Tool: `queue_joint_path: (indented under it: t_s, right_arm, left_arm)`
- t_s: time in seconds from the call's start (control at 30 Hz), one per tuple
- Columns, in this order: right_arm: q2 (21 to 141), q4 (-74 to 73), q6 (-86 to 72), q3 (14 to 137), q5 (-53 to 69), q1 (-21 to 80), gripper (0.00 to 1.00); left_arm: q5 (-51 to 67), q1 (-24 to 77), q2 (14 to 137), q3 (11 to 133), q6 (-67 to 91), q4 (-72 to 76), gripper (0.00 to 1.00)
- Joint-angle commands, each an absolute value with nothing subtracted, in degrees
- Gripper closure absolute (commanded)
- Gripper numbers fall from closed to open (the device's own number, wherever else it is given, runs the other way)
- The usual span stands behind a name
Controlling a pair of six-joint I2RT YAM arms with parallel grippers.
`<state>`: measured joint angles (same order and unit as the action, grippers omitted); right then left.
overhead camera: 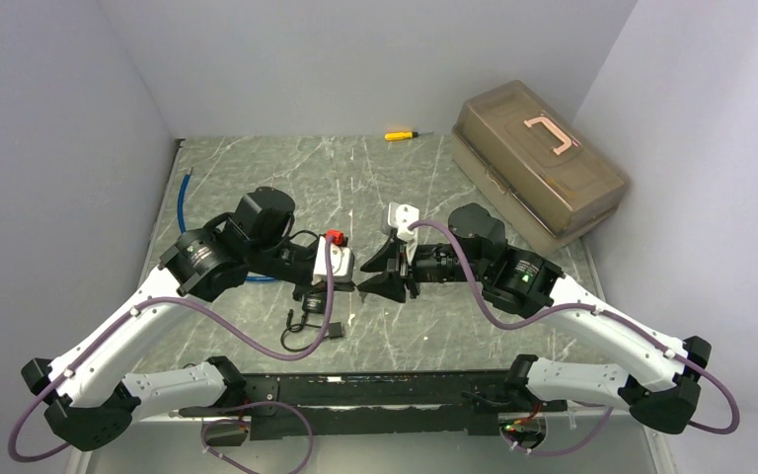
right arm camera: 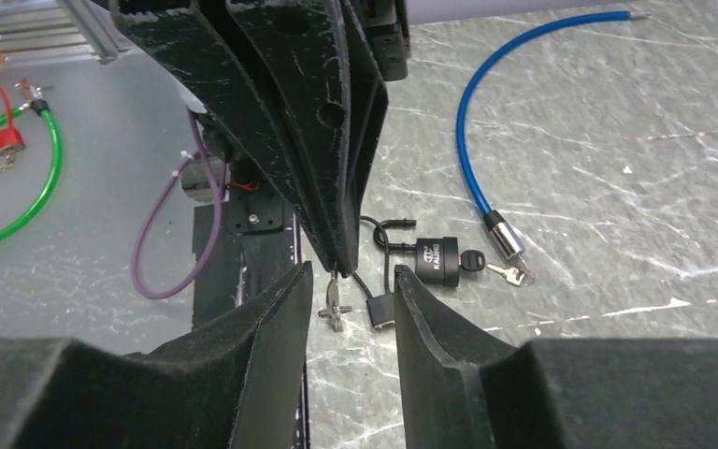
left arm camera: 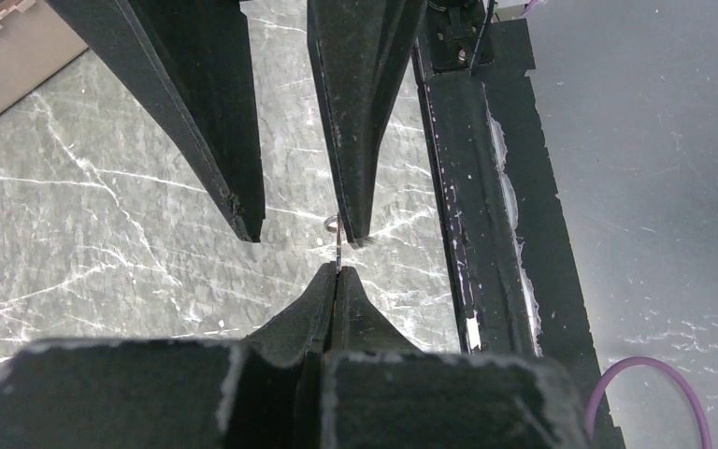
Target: Unlock with the key
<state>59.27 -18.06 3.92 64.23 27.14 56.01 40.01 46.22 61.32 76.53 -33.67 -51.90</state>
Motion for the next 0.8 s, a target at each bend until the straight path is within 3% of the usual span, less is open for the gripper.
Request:
queue_joint_path:
  t_s: [0.0, 0.3, 0.47, 0.57, 0.77]
  right_arm:
    - [59.39, -18.45, 5.28, 67.37, 32.01, 55.81, 0.6]
    - [61.56, -21.36, 6.15, 67.73, 35.94, 55.81, 0.65]
    - [62.61, -22.13, 6.19, 68.36, 35.82, 55.83, 0.9]
    - [62.96, -22.58, 6.24, 68.73, 34.51, 55.8, 1.0]
    - [62.49, -23.4, 6.37, 68.47, 31.99, 55.77, 1.0]
  left_arm:
    - [40.64, 46.49, 60.12, 77.73, -34.09, -51.58, 1.0]
    - [40.43, 46.48, 60.21, 77.53, -33.78, -51.11, 1.0]
    - [40.68, 46.47, 60.29, 77.66, -33.07, -50.64, 1.0]
    - [40.66, 46.48, 60.29, 77.92, -33.22, -50.84, 1.0]
    - [40.5, 46.45, 59.99, 77.51, -33.13, -50.8, 1.0]
